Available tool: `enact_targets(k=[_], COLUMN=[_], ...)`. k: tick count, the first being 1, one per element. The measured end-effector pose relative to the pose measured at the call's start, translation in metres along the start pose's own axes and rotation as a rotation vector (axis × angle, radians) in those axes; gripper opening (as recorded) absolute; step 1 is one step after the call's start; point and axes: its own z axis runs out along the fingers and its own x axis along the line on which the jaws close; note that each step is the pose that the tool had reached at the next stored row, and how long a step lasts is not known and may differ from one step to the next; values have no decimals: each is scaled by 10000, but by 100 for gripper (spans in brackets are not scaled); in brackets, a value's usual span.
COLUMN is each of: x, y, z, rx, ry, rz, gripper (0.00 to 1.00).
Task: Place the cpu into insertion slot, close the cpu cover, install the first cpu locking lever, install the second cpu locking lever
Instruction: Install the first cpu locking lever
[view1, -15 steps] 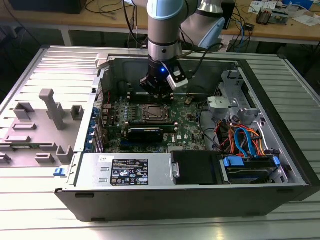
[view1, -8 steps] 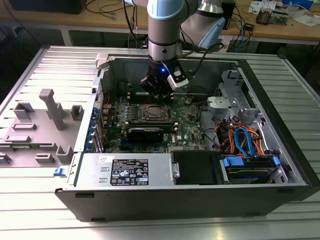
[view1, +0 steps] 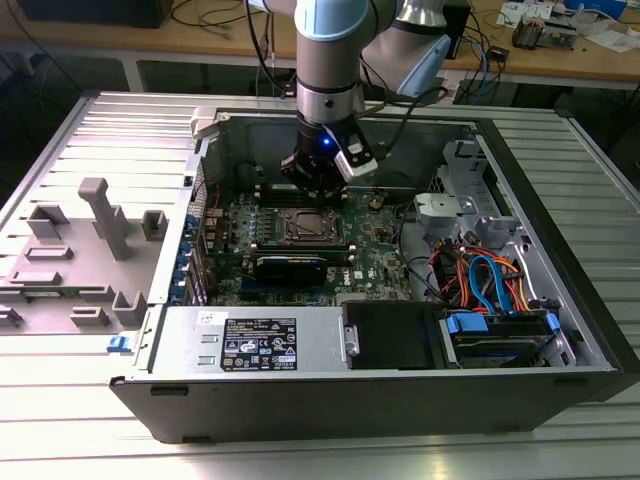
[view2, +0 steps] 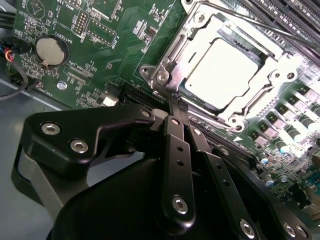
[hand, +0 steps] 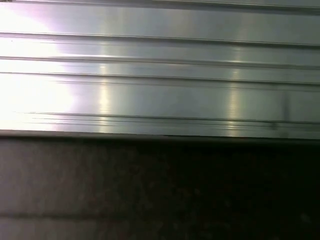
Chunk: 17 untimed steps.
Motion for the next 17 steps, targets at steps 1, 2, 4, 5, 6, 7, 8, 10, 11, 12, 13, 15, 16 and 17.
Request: enact_targets(k=[1,2,4,5,6,7,8,10,11,12,13,15,16,17], x=[0,0,0,0,0,0,-2,-3,-3,-4,-5,-7,-9,-8], y=[-1,-2,-3,-3,-3,-3,-3,-4,-5,-5,-5,-5,-2,-3], z=[0,0,1,1,1,5,12,28,33,40,46,59,71,72], rx=[-1,1,0,1,2,0,0,6,9,9,9,6,-17,-10], ry=[0,1,0,0,1,0,0,4,6,6,5,1,-5,-3], rz=[1,2,0,0,0,0,0,0,0,0,0,0,0,0], gripper=[11,11,11,11,11,11,11,11,11,11,11,11,11,11])
